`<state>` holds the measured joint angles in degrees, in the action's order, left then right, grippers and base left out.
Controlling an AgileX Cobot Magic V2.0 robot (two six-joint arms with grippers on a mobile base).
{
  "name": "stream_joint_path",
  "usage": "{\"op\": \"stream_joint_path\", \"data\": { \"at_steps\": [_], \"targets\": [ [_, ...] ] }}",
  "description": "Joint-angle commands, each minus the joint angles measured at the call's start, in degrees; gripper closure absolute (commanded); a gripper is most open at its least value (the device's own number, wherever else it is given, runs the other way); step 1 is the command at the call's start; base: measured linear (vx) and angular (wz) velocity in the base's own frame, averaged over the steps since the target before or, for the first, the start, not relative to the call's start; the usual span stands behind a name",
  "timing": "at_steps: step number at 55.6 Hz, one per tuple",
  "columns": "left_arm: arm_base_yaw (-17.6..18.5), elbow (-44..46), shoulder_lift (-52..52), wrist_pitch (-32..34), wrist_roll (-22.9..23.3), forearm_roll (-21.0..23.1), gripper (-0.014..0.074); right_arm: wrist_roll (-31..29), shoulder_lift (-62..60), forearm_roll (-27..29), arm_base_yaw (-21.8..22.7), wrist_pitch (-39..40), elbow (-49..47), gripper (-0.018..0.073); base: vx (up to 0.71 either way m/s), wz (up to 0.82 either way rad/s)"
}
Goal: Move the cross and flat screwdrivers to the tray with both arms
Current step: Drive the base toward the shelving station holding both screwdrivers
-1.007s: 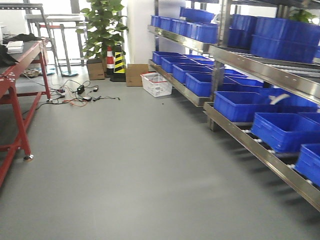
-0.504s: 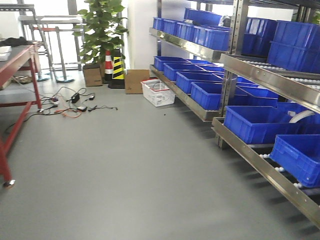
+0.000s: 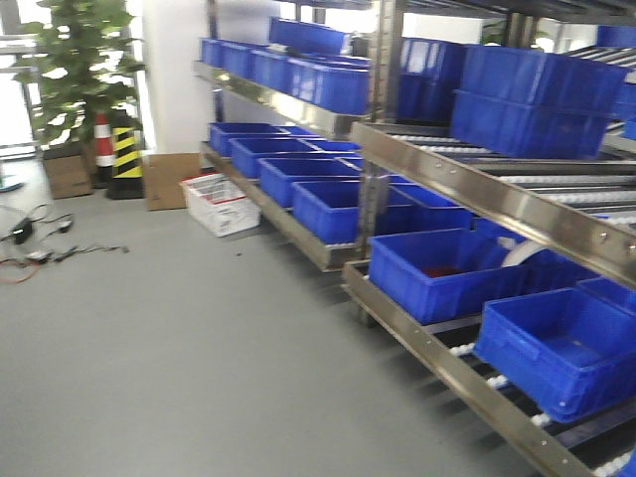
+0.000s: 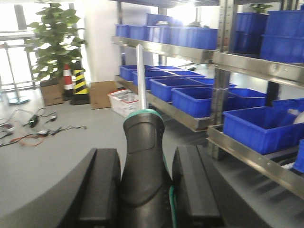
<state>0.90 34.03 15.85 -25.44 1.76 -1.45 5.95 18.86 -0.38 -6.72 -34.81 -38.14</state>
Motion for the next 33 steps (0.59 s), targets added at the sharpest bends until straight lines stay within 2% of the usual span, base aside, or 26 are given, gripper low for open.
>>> {"op": "stream_joint_path", "data": {
  "at_steps": [1,17,33],
  "targets": [
    [0.3,1.6,0.5,5.9,0.0,0.3,0.0594,-0.2,1.1,-0.6,0.3,5.5,-1.7,0.0567,0.59,-0.48],
    [0.3,1.6,0.5,5.9,0.0,0.3,0.0594,-0.2,1.1,-0.6,0.3,5.5,-1.7,0.0567,0.56,-0.55],
    [0.3,1.6,0.5,5.9,0.0,0.3,0.0594,-0.2,1.1,-0.6,0.3,5.5,-1.7,0.0567,0.51,-0.72]
  ]
}}
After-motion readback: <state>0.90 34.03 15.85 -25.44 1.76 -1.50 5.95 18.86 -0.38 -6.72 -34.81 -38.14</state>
